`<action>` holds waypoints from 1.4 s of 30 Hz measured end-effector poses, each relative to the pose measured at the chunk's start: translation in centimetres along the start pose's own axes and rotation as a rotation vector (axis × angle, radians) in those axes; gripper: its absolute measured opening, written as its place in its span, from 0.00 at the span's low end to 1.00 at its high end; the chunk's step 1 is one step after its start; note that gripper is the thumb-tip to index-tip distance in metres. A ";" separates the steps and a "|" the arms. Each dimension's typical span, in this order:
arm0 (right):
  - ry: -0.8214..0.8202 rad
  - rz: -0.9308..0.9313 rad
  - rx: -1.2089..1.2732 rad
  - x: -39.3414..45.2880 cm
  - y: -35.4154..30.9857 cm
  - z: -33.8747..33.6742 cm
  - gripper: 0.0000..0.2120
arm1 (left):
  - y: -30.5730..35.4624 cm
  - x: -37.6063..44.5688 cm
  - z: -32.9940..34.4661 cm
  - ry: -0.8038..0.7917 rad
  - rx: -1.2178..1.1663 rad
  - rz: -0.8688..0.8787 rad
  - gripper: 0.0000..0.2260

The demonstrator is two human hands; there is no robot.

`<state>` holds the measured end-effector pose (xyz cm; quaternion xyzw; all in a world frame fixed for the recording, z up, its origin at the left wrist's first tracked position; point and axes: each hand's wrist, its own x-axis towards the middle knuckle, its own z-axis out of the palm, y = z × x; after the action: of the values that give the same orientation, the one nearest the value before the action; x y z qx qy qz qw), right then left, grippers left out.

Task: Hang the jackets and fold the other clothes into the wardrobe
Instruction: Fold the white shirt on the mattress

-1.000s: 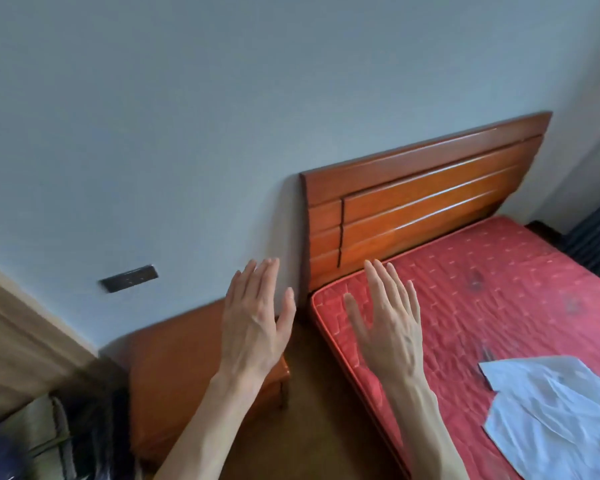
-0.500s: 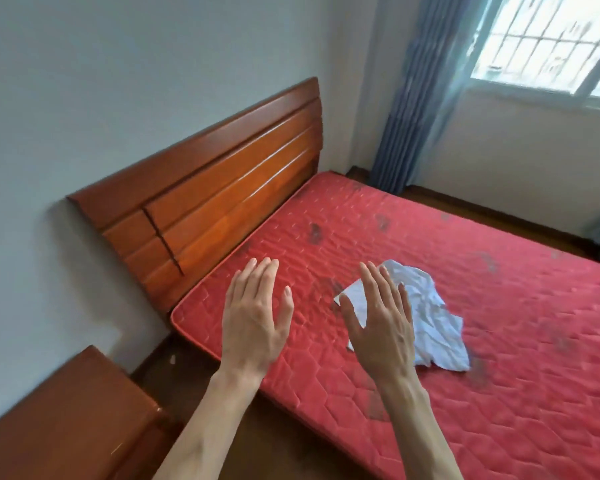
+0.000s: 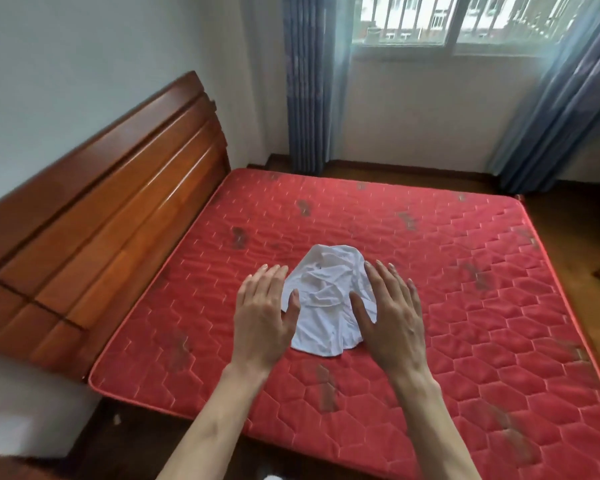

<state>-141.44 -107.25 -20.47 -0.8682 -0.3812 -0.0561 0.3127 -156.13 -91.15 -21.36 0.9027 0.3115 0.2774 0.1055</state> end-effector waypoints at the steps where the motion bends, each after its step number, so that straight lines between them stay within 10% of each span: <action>1: 0.010 0.005 -0.004 0.6 0.6 0.1 0.30 | 0.0 0.8 0.8 -0.013 0.006 0.016 0.23; 21: 0.003 0.277 -0.176 16.4 12.6 10.2 0.26 | -5.9 20.5 21.9 -0.265 -0.117 0.158 0.22; 42: -0.218 0.562 -0.122 17.0 38.8 37.6 0.27 | -12.7 19.9 58.4 -0.578 -0.262 0.060 0.19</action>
<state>-107.76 -94.55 -64.16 -0.9577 -0.1535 0.1034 0.2204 -116.49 -69.83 -65.43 0.9316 0.2036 0.0501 0.2969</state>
